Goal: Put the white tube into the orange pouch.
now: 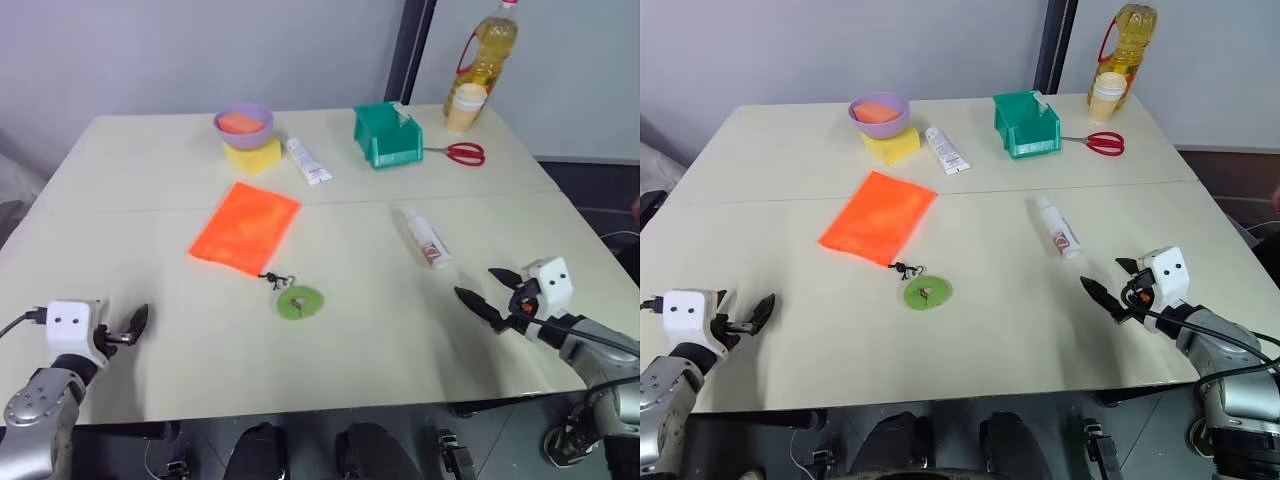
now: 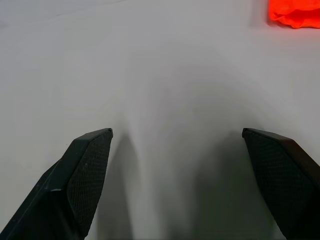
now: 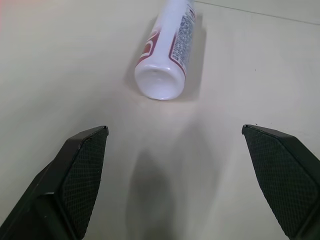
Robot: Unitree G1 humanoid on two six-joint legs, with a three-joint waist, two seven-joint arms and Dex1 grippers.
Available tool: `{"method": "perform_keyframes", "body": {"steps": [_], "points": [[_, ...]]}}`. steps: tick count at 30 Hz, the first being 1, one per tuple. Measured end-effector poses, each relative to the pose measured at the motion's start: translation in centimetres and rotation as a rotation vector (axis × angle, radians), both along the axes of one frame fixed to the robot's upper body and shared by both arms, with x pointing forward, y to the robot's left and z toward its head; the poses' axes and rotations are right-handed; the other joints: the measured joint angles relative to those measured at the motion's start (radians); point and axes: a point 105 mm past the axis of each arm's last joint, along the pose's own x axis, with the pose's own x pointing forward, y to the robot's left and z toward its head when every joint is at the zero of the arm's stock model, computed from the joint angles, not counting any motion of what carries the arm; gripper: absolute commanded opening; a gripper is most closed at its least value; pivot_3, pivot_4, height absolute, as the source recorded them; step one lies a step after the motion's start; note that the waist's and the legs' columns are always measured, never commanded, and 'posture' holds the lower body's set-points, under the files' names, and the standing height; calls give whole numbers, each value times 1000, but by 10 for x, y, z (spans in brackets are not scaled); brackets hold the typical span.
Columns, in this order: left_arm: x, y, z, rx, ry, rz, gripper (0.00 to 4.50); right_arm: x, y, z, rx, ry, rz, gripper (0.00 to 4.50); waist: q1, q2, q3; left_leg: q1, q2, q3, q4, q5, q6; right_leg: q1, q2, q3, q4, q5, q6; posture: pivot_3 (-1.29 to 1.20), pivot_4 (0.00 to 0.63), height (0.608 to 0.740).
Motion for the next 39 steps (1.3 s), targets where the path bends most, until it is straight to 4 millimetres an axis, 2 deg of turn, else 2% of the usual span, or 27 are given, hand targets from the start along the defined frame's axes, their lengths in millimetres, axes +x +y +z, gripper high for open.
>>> {"method": "perform_keyframes", "body": {"steps": [13,19,21,25,27,32,39], "points": [[1,-2,1,-3,-16,14,4442,0,7,-5,11,12,18,4455,1,0,0,0,0,0,0,0,0,0,0,0,0,0,0,0,150,740],[17,-29,10,125,-37,-121,4442,3,24,-4,31,1,73,4455,2,0,0,0,0,0,0,0,0,0,0,0,0,0,0,0,150,740],[24,-36,15,184,-53,-170,4442,3,32,-1,36,-6,97,4455,1,0,0,0,0,0,0,0,0,0,0,0,0,0,0,0,150,740],[45,-56,40,342,-138,-290,4442,-1,61,11,62,-35,188,4455,3,0,0,0,0,0,0,0,0,0,0,0,0,0,0,0,150,740],[57,-61,46,428,-154,-329,4442,-2,74,16,74,-50,223,4455,5,0,0,0,0,0,0,0,0,0,0,0,0,0,0,0,150,740],[87,-82,44,608,-147,-482,4442,-8,104,20,100,-59,309,4455,7,0,0,-1,0,0,0,0,0,-1,0,0,0,0,0,0,150,740],[114,-96,37,678,-148,-583,4442,-10,110,23,98,-70,311,4455,5,-1,0,-3,0,1,1,0,0,-3,0,0,1,0,0,0,150,740]]}}
